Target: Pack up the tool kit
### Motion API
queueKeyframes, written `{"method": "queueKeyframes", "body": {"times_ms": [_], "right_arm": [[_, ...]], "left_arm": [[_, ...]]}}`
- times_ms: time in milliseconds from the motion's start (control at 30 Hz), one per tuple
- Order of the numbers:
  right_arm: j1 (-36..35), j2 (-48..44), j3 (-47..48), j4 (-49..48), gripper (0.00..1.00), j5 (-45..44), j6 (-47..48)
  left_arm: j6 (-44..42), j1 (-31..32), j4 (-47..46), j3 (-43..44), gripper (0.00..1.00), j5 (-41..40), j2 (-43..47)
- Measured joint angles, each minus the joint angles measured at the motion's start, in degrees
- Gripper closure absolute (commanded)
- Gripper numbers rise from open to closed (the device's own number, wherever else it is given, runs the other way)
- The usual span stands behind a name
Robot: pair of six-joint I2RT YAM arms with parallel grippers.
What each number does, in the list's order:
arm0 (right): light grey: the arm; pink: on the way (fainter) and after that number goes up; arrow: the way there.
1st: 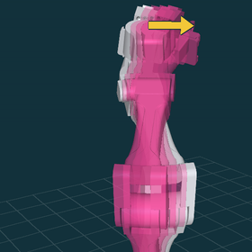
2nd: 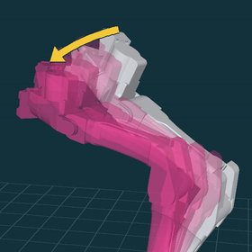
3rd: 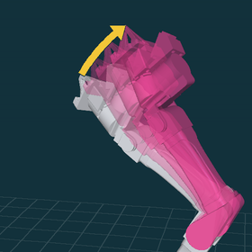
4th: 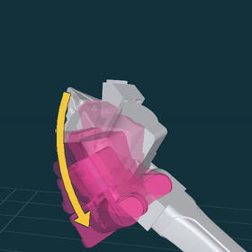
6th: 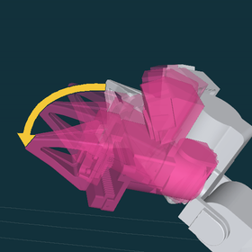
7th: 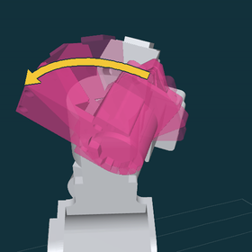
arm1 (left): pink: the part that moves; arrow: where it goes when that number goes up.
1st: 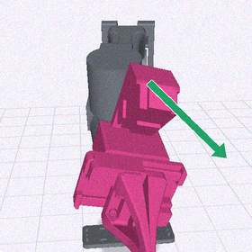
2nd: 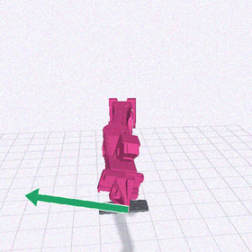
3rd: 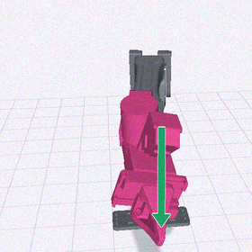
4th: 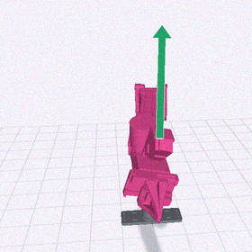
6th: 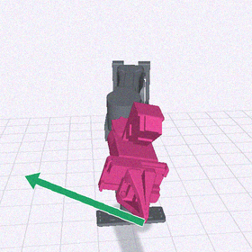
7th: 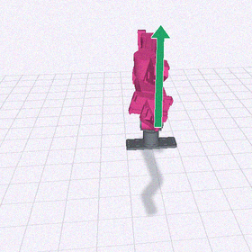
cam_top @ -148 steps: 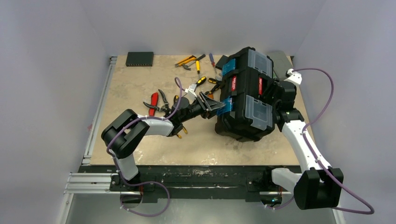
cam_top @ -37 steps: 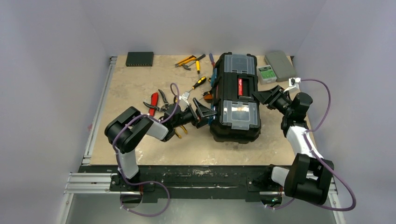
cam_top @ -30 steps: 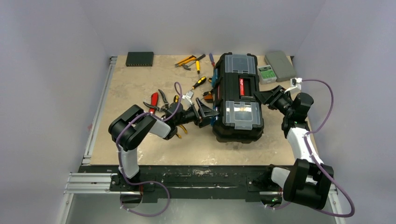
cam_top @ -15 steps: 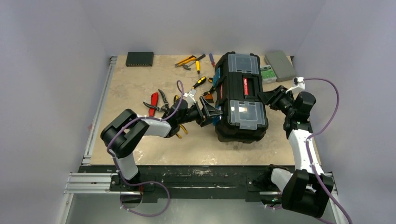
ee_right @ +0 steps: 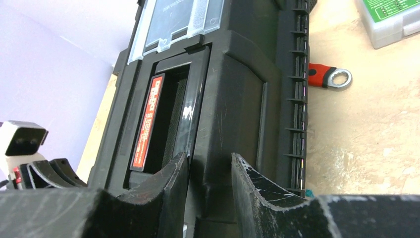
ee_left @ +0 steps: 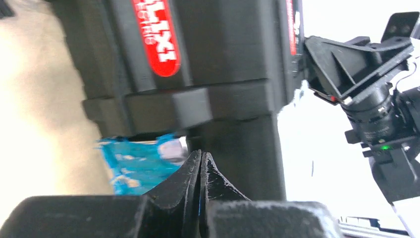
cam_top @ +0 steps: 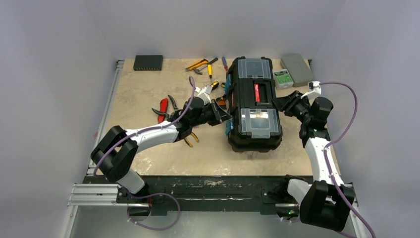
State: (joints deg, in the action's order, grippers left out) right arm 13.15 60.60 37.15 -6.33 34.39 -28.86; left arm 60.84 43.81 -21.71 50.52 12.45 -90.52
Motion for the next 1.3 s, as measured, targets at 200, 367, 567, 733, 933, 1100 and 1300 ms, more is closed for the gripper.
{"method": "queueKeyframes", "body": {"times_ms": [200, 367, 567, 733, 933, 1100, 1300], "right_arm": [[-0.11, -0.11, 0.24, 0.42, 0.65, -0.46, -0.02], [-0.28, -0.44, 0.37, 1.49, 0.64, -0.37, 0.15], [-0.50, -1.16, 1.46, 4.87, 0.45, -0.76, 1.03], [-1.55, -4.09, 3.65, 14.58, 0.18, -5.18, 2.05], [-2.23, -9.29, 6.99, 25.70, 0.17, -13.57, 3.13], [-5.40, -11.47, 9.60, 33.18, 0.18, -20.24, 4.79], [-14.64, -10.19, 14.84, 38.07, 0.19, -29.16, 5.86]], "left_arm": [[-1.73, 1.70, 1.25, 2.08, 0.74, -0.26, 0.17], [-1.90, 1.05, 1.31, 0.33, 0.32, -1.01, 2.78], [-5.33, 1.07, 10.86, -1.68, 0.00, -5.95, 10.25], [-8.79, -0.22, 22.23, -1.25, 0.00, -12.09, 17.77], [-9.38, -6.93, 30.10, -1.09, 0.00, -15.19, 23.54], [-9.20, -10.93, 29.27, -1.77, 0.00, -11.15, 24.04], [-7.65, -13.84, 28.28, -7.61, 0.00, -10.56, 26.97]]}}
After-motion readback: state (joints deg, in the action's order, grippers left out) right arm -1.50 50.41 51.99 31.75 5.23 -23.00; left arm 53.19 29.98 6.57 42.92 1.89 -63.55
